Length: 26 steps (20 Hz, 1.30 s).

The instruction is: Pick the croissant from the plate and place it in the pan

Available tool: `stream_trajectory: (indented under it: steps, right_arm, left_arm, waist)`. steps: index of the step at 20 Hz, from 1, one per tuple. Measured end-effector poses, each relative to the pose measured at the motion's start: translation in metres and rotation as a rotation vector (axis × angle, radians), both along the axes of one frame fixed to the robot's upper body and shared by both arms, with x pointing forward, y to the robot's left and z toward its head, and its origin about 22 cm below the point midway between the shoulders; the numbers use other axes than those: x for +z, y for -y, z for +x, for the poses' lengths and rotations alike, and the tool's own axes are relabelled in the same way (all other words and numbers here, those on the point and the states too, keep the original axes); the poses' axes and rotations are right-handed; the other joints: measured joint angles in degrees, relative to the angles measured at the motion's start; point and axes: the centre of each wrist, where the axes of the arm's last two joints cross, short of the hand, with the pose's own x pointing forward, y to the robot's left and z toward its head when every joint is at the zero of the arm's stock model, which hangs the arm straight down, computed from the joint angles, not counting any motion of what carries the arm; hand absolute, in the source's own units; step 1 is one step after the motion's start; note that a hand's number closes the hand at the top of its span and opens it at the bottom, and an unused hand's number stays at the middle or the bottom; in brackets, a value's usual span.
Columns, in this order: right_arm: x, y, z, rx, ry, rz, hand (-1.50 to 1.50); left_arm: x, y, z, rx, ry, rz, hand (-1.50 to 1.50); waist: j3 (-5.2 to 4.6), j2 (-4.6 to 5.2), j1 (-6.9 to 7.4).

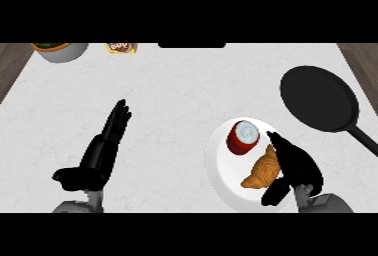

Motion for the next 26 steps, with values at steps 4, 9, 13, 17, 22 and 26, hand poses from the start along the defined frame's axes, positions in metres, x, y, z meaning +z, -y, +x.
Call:
stream_trajectory:
  steps: [4,9,13,17,22,26]
  right_arm:
    - [-0.014,0.006,0.010,-0.005,-0.005,0.002,-1.50]
    - [-0.035,0.009,0.019,-0.022,-0.036,-0.009,-1.50]
    - [-0.040,0.010,0.023,0.019,-0.076,-0.025,1.50]
    - [-0.047,0.010,0.025,0.078,-0.065,-0.073,1.50]
    - [-0.051,0.011,0.023,0.116,-0.030,-0.104,1.50]
    - [-0.047,0.014,0.019,0.136,0.030,-0.128,1.50]
  left_arm:
    - [0.001,0.000,-0.008,-0.001,0.001,0.002,0.00]
    - [0.002,-0.001,-0.001,-0.007,0.007,0.006,0.00]
    - [0.004,-0.006,-0.002,-0.005,0.006,0.003,0.00]
    - [0.001,0.002,0.000,-0.001,0.002,0.002,0.00]
    - [0.000,-0.004,0.001,0.003,0.001,0.000,0.00]
    - [-0.005,-0.003,-0.003,0.002,0.001,-0.001,0.00]
  waist:
    - [0.01,0.00,0.08]
    - [-0.04,-0.03,0.07]
    - [-0.36,-0.30,0.10]
    - [-0.94,-0.81,0.05]
    - [-1.12,-1.04,0.09]
    - [-0.83,-0.87,0.12]
